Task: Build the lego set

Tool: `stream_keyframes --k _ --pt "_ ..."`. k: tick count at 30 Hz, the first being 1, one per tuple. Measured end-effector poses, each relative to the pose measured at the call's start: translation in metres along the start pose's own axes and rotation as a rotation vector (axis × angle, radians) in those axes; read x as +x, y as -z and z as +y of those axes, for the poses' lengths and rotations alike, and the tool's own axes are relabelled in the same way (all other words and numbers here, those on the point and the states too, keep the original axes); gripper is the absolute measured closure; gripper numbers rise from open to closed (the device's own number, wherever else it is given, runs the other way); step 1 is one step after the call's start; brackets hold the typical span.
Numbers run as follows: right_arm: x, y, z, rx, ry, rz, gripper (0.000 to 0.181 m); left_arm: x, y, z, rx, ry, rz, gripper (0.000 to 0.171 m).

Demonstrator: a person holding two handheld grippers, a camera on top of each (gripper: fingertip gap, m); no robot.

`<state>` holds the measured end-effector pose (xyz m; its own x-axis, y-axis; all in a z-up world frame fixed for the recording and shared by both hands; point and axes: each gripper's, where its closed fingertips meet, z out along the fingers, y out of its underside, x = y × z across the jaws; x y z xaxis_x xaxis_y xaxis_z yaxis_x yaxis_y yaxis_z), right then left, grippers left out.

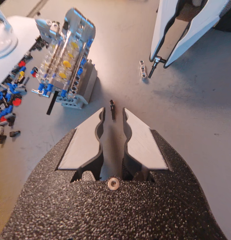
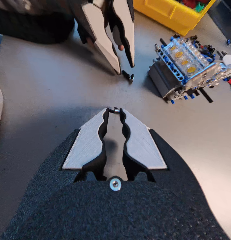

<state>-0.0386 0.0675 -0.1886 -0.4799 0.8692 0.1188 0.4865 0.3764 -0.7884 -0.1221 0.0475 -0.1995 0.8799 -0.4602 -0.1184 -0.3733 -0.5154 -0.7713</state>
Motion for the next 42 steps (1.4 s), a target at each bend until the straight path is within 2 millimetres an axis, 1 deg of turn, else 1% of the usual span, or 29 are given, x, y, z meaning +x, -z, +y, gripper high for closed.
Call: stream_keyframes --k 5,11,14,21,29,31,33,36,39,42 --pt "-0.006 -0.008 0.021 -0.123 0.043 -0.016 0.165 -0.001 -0.005 0.008 -0.051 0.012 -0.005 0.154" --pt "-0.007 -0.007 0.022 -0.123 0.041 -0.025 0.166 0.001 -0.007 0.010 -0.062 -0.004 -0.007 0.160" --pt "-0.007 -0.007 0.022 -0.122 0.046 -0.024 0.166 0.004 -0.007 0.010 -0.063 -0.018 0.006 0.168" --pt "-0.007 -0.007 0.022 -0.118 0.052 -0.028 0.165 0.005 -0.007 0.010 -0.064 -0.026 0.012 0.169" --pt "-0.009 -0.006 0.022 -0.112 0.055 -0.046 0.165 0.013 -0.008 0.008 -0.055 -0.071 0.049 0.169" --pt "-0.008 -0.004 0.020 -0.092 0.045 -0.050 0.164 0.015 -0.008 0.007 -0.052 -0.083 0.053 0.169" --pt "-0.002 0.001 0.012 -0.043 0.013 -0.030 0.163 0.016 -0.008 0.007 -0.051 -0.091 0.054 0.169" --pt "0.017 0.009 0.007 0.011 -0.057 0.029 0.159 0.017 -0.008 0.007 -0.050 -0.089 0.063 0.169" --pt "0.031 0.009 0.017 -0.032 -0.073 0.095 0.156 0.019 -0.008 0.007 -0.049 -0.093 0.071 0.169" --pt "0.033 0.005 0.022 -0.064 -0.080 0.099 0.153 0.020 -0.008 0.007 -0.048 -0.099 0.075 0.169"
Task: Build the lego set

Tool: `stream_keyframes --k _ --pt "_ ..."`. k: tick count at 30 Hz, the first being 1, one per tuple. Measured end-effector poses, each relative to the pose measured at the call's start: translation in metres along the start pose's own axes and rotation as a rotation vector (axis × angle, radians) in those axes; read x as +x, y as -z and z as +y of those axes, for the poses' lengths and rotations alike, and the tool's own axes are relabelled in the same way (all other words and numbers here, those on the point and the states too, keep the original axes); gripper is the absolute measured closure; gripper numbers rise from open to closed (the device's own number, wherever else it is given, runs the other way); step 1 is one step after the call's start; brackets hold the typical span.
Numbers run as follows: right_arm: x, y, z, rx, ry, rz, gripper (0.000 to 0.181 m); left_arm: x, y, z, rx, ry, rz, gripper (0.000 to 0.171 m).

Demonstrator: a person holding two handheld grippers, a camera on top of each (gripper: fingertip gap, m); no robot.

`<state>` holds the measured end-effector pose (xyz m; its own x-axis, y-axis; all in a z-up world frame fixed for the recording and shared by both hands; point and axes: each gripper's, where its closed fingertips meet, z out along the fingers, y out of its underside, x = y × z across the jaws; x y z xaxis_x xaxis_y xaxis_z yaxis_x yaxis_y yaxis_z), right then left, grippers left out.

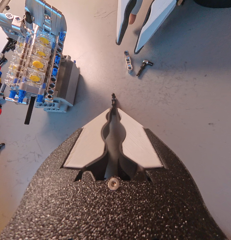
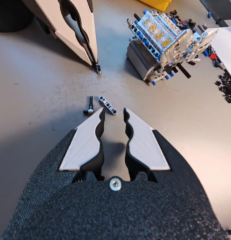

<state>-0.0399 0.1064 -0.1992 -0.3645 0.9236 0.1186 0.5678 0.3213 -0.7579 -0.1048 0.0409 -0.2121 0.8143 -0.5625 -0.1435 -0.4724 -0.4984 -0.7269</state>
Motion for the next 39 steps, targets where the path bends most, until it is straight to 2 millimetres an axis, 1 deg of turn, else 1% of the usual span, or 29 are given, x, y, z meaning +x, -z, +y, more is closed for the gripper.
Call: stream_keyframes --k 4,7,17,23,26,30,32,33,35,37,39 --pt "0.002 -0.005 0.005 -0.035 -0.012 -0.002 0.155 0.000 0.000 0.000 0.000 -0.004 -0.003 0.169" --pt "-0.001 -0.008 0.008 -0.060 0.018 0.002 0.158 0.000 0.000 0.000 -0.001 -0.007 -0.006 0.168" --pt "-0.008 -0.014 0.001 -0.055 0.100 0.010 0.174 -0.001 0.000 0.000 0.000 -0.024 -0.015 0.168" --pt "-0.010 -0.016 0.000 -0.051 0.126 0.026 0.174 -0.001 0.000 0.000 0.001 -0.040 -0.028 0.168" --pt "-0.010 -0.016 -0.001 -0.051 0.122 0.025 0.174 -0.003 0.001 0.000 0.002 -0.035 -0.035 0.166" --pt "-0.008 -0.014 -0.004 -0.033 0.129 0.050 0.174 -0.007 0.007 0.002 0.011 -0.008 -0.025 0.157" --pt "-0.006 -0.012 -0.007 -0.010 0.125 0.066 0.174 -0.016 0.016 -0.005 0.064 0.048 -0.027 0.156" --pt "-0.006 -0.010 -0.008 -0.002 0.119 0.064 0.174 -0.023 0.020 -0.008 0.097 0.085 -0.045 0.156" --pt "-0.006 -0.010 -0.009 0.001 0.108 0.058 0.174 -0.045 0.028 -0.011 0.149 0.171 -0.123 0.153" --pt "-0.007 -0.011 -0.010 0.001 0.109 0.050 0.174 -0.072 0.032 -0.004 0.159 0.258 -0.236 0.148" --pt "-0.009 -0.012 -0.011 0.001 0.115 0.039 0.174 -0.091 0.032 0.005 0.137 0.325 -0.303 0.138"
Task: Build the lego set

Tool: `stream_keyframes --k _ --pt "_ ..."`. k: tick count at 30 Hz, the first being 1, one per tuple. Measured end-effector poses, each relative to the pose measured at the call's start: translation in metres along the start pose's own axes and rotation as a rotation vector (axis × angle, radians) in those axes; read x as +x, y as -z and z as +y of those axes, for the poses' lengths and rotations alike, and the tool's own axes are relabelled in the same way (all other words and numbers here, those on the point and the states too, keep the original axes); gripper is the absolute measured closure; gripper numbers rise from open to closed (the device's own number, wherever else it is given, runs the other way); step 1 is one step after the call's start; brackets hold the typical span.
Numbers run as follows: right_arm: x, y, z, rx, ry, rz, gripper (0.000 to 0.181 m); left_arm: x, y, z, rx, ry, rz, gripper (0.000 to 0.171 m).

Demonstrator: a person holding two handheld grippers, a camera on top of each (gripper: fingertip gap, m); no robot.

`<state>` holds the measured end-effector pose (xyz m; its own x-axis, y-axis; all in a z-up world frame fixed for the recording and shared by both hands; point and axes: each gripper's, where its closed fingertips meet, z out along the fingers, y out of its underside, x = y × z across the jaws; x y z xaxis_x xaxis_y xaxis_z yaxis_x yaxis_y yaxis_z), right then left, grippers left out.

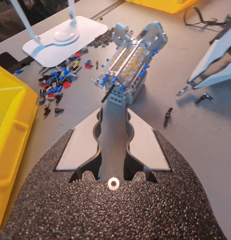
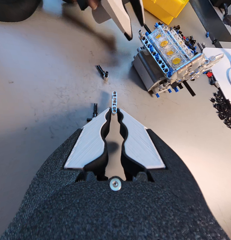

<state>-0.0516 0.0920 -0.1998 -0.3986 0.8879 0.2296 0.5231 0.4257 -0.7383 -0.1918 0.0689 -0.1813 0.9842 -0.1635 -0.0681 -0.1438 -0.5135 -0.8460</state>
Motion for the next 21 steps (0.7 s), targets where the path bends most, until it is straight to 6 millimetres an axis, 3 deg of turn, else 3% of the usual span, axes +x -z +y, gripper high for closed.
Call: stream_keyframes --k 2,5,10,21 --pt "-0.002 -0.002 -0.001 -0.003 0.008 -0.008 0.174 -0.007 -0.006 -0.007 0.018 -0.004 -0.004 0.127" --pt "-0.005 -0.003 -0.003 -0.003 0.022 -0.013 0.174 -0.004 -0.016 -0.013 0.017 -0.070 0.032 0.124" --pt "-0.001 0.004 0.000 0.007 0.005 0.006 0.174 0.001 -0.014 -0.014 0.018 -0.212 -0.026 0.165" --pt "0.006 0.009 0.000 0.016 -0.017 0.031 0.174 0.074 -0.004 -0.025 0.109 -0.264 0.209 0.164"
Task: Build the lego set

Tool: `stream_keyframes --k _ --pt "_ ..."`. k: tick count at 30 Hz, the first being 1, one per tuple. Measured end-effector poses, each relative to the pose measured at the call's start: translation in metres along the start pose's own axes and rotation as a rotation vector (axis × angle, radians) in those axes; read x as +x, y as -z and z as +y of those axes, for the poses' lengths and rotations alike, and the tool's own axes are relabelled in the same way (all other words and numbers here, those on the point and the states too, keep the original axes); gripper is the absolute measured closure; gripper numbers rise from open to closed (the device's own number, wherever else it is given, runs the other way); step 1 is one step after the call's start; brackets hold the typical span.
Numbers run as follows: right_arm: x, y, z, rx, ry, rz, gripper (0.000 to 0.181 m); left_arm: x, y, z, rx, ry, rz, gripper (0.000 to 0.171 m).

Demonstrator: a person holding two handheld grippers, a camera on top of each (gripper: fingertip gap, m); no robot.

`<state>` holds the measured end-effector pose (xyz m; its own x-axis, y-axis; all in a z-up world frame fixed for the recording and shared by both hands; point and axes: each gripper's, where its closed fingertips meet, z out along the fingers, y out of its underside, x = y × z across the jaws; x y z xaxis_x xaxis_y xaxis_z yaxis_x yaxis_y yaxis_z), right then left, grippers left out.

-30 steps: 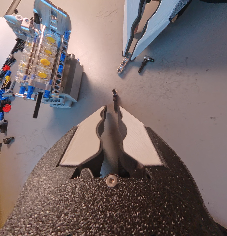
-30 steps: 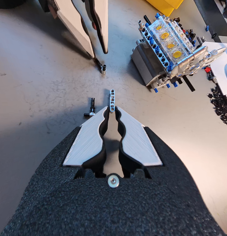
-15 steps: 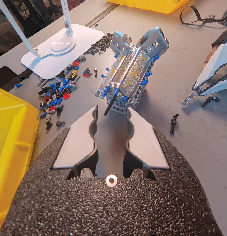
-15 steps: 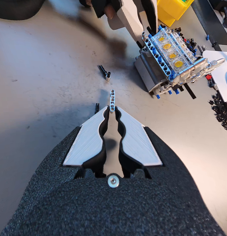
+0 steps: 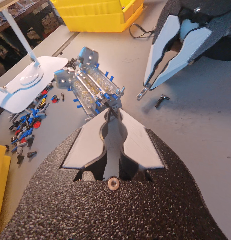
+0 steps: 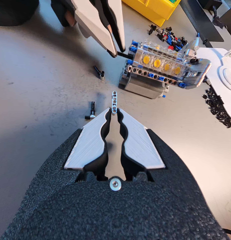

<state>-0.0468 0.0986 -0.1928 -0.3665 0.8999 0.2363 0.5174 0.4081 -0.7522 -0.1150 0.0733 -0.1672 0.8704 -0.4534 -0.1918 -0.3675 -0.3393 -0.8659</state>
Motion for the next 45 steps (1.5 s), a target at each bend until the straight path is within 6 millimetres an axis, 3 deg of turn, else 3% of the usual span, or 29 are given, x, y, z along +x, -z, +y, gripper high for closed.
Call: stream_keyframes --k 5,8,10,16,20,31,36,40,45 --pt "0.001 0.001 -0.001 0.010 -0.011 0.005 0.174 0.006 0.014 0.001 0.021 0.002 0.062 0.164" --pt "0.001 0.001 -0.004 0.025 -0.025 -0.004 0.174 0.003 0.018 0.015 -0.023 0.093 0.103 0.161" --pt "0.001 -0.001 -0.006 0.029 -0.029 -0.010 0.174 0.006 0.014 0.020 -0.054 0.113 0.128 0.156" --pt "-0.002 -0.002 -0.009 0.036 -0.008 -0.008 0.174 0.013 -0.002 0.012 -0.070 0.096 0.084 0.153" --pt "-0.001 -0.002 -0.007 0.033 -0.005 -0.003 0.174 0.011 -0.007 0.012 -0.089 0.091 0.035 0.165" --pt "0.000 -0.001 -0.006 0.029 0.000 0.004 0.174 0.026 -0.015 0.002 -0.090 0.039 0.026 0.171" --pt "0.003 0.001 -0.004 0.034 -0.011 0.014 0.174 0.027 -0.009 0.001 -0.068 0.047 0.048 0.171" --pt "0.005 0.003 -0.006 0.051 -0.027 0.017 0.174 0.021 -0.002 0.012 -0.093 0.052 0.035 0.171" --pt "0.003 0.008 -0.017 0.115 -0.028 0.000 0.174 0.023 0.004 0.016 -0.098 0.077 0.082 0.167"
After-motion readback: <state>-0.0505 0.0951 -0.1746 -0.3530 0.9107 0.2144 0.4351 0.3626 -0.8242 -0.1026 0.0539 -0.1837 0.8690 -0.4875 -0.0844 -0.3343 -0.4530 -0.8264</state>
